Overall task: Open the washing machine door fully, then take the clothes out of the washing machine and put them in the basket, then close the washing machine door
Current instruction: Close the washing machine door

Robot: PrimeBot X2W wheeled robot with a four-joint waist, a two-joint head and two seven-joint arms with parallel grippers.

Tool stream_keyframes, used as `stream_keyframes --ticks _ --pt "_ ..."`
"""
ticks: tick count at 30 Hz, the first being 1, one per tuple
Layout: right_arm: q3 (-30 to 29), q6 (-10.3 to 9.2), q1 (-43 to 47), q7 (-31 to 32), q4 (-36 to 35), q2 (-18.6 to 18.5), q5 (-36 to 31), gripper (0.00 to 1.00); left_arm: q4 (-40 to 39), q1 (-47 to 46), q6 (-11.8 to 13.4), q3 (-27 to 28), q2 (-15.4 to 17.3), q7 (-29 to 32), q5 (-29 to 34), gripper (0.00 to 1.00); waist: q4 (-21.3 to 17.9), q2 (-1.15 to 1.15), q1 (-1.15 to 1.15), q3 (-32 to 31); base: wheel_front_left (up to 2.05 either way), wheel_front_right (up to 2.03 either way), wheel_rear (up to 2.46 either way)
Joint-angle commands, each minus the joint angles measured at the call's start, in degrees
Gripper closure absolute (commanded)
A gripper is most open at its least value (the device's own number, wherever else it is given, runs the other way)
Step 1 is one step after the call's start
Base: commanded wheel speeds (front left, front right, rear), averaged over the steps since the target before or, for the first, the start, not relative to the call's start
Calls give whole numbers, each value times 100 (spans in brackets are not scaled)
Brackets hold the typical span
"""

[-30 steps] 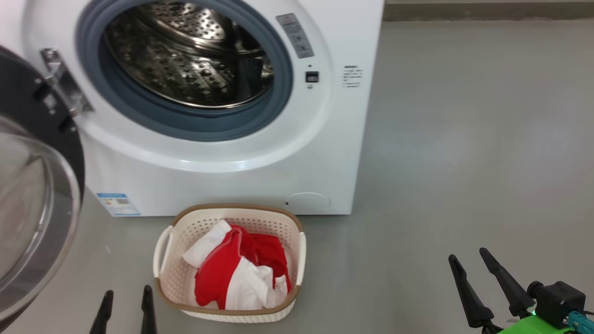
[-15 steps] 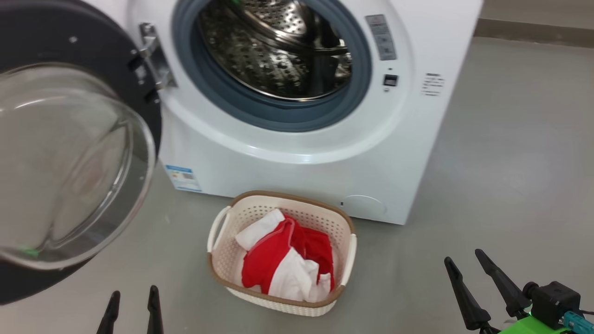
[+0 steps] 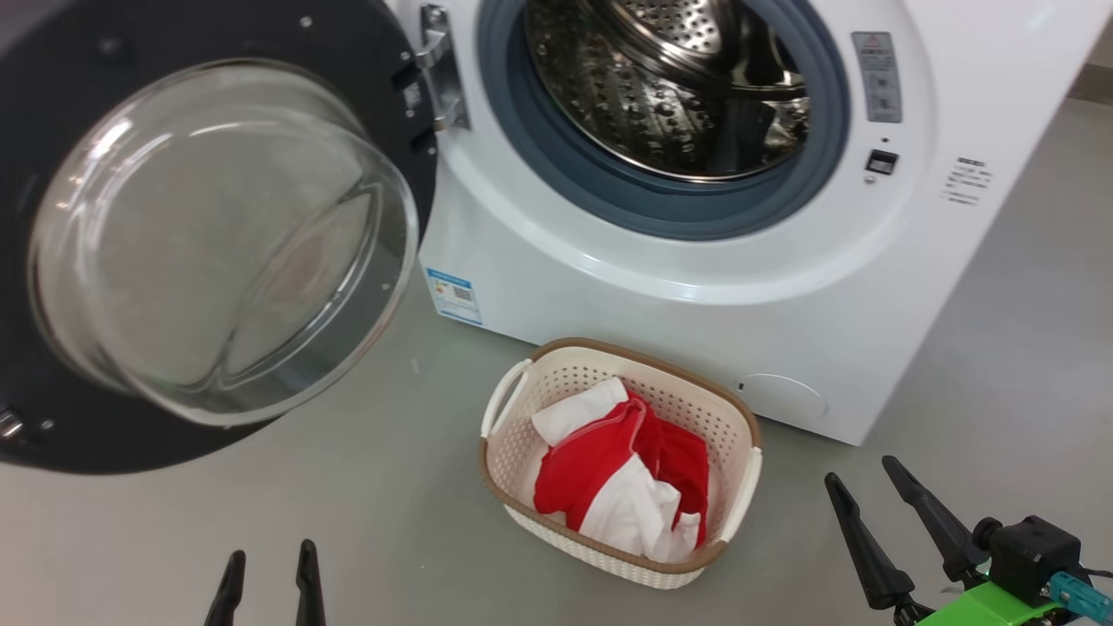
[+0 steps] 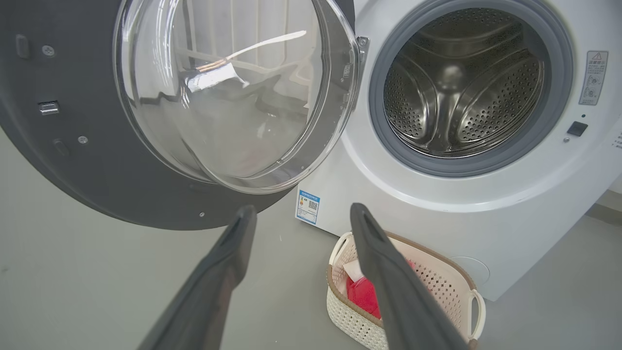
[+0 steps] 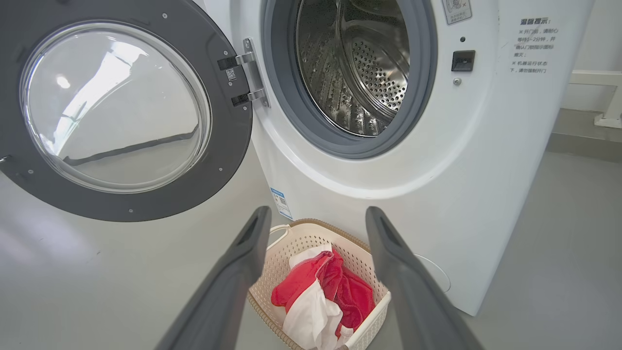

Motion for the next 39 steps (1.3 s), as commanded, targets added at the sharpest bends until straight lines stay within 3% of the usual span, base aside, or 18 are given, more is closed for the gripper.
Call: stream_keyframes --ticks 1,5,18,35,36,37,38,39 --pt "100 36 -181 -36 -127 -123 -25 0 -190 -55 80 144 47 -29 -62 0 270 0 0 35 0 0 0" --pt "78 36 -159 -36 -123 -112 -28 0 -234 -6 119 92 47 -29 -107 0 468 0 0 29 0 0 0" --pt "433 36 -477 -36 19 -196 -12 0 -499 167 391 102 47 -29 -298 0 548 0 0 97 0 0 0" --pt "459 36 -490 -36 28 -205 -35 0 -662 115 436 76 47 -29 -393 0 543 0 0 80 0 0 0" --pt "458 36 -483 -36 24 -200 -38 0 -721 75 424 94 47 -29 -423 9 543 0 0 84 0 0 0" --pt "457 36 -478 -36 20 -197 -40 0 -802 22 405 126 47 -29 -444 39 544 0 0 91 0 0 0" --pt "455 36 -476 -36 15 -195 -41 0 -909 -44 385 182 47 -29 -462 61 546 0 0 102 0 0 0" --pt "455 36 -477 -36 10 -196 -44 0 -1017 -112 353 248 47 -29 -469 95 546 0 0 114 0 0 0"
